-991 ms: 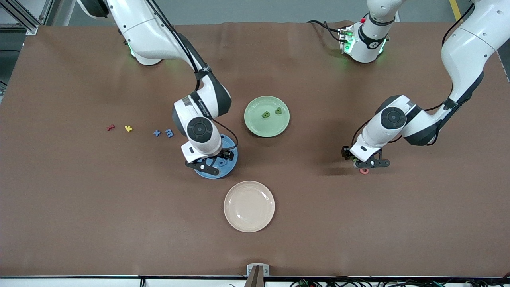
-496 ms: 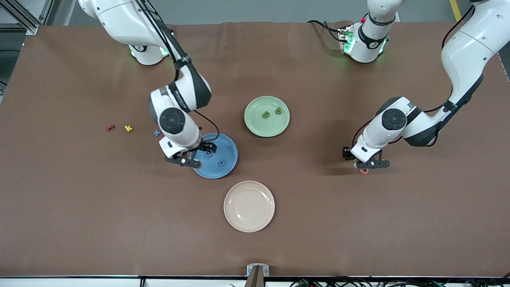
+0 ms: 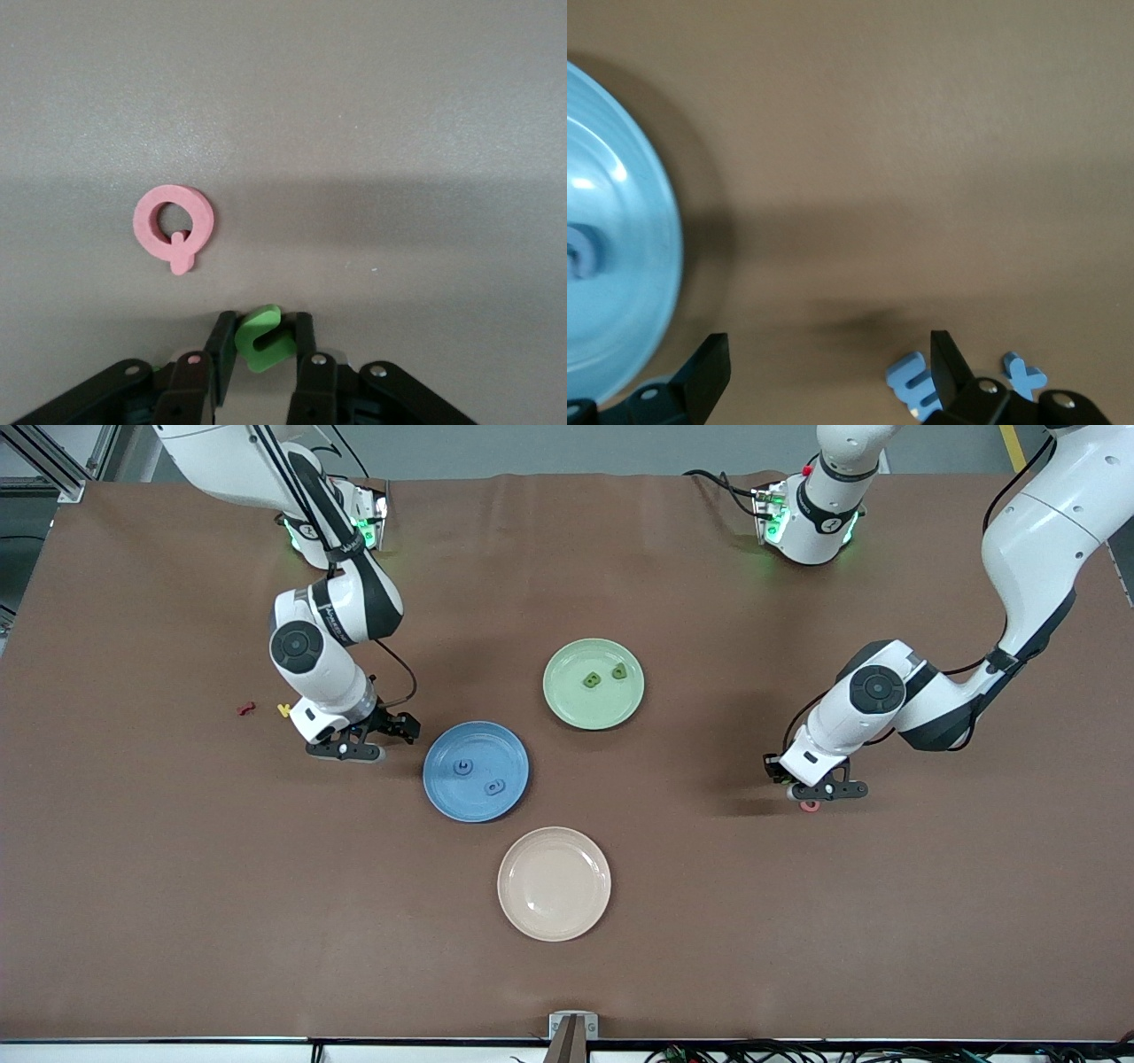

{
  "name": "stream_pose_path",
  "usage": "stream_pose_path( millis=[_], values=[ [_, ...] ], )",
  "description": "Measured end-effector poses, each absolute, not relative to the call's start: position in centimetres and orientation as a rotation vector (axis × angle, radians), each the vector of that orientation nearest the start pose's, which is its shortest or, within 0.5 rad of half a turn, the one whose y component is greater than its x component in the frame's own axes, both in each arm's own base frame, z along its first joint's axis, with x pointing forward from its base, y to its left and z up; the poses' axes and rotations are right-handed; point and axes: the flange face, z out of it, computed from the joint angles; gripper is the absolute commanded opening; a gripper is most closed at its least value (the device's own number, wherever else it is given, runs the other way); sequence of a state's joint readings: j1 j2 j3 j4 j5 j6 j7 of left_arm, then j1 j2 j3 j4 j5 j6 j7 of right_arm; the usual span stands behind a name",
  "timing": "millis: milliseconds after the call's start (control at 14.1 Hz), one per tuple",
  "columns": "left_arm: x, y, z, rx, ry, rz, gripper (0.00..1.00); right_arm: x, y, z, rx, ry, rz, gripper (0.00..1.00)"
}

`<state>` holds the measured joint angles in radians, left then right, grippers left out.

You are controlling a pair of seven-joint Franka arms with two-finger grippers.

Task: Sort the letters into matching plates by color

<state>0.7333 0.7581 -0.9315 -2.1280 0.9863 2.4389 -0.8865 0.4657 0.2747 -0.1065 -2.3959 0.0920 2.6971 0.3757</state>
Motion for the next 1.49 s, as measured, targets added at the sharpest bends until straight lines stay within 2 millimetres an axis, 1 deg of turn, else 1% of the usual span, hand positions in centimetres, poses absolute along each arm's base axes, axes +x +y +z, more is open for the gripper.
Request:
stream_pose_path(
  millis=[142,212,425,566,637,779,1062,1204,1275,1487],
  values=[
    [54.4,-12.3,17.8,-3.157,-0.037,-0.082,0.21,45.6,16.7,19.4,-3.119,0.116,-0.046,1.00],
    [54.4,-12.3,17.8,-3.158,-0.037,-0.082,0.21,45.2,16.3,19.1,-3.122,0.096,-0.041,1.00],
    [54.4,-12.3,17.8,-3.157,-0.051,-0.082,0.21,44.8,14.2,18.8,-3.124,0.080,-0.043,1.00],
    [54.4,-12.6,17.8,-3.156,-0.086,-0.084,0.21,44.4,13.8,18.8,-3.123,0.080,-0.051,1.00],
    [54.3,-13.3,18.0,-3.159,-0.104,-0.086,0.21,44.2,13.8,18.8,-3.123,0.079,-0.052,1.00],
    [53.7,-15.7,18.6,-3.154,-0.132,-0.077,0.21,44.1,13.8,18.7,-3.123,0.075,-0.050,1.00],
    [51.8,-21.4,21.7,-3.123,-0.203,0.009,0.21,43.9,14.0,18.7,-3.122,0.078,-0.047,1.00],
    [50.8,-24.4,22.8,-3.121,-0.264,0.068,0.21,43.9,14.0,18.6,-3.120,0.122,-0.047,1.00],
    [50.2,-26.2,23.3,-3.124,-0.304,0.091,0.21,43.9,14.0,18.6,-3.119,0.152,-0.046,1.00],
    [47.9,-32.8,24.8,-3.133,-0.421,0.122,0.21,44.0,14.1,18.7,-3.113,0.182,-0.059,1.00]
  ],
)
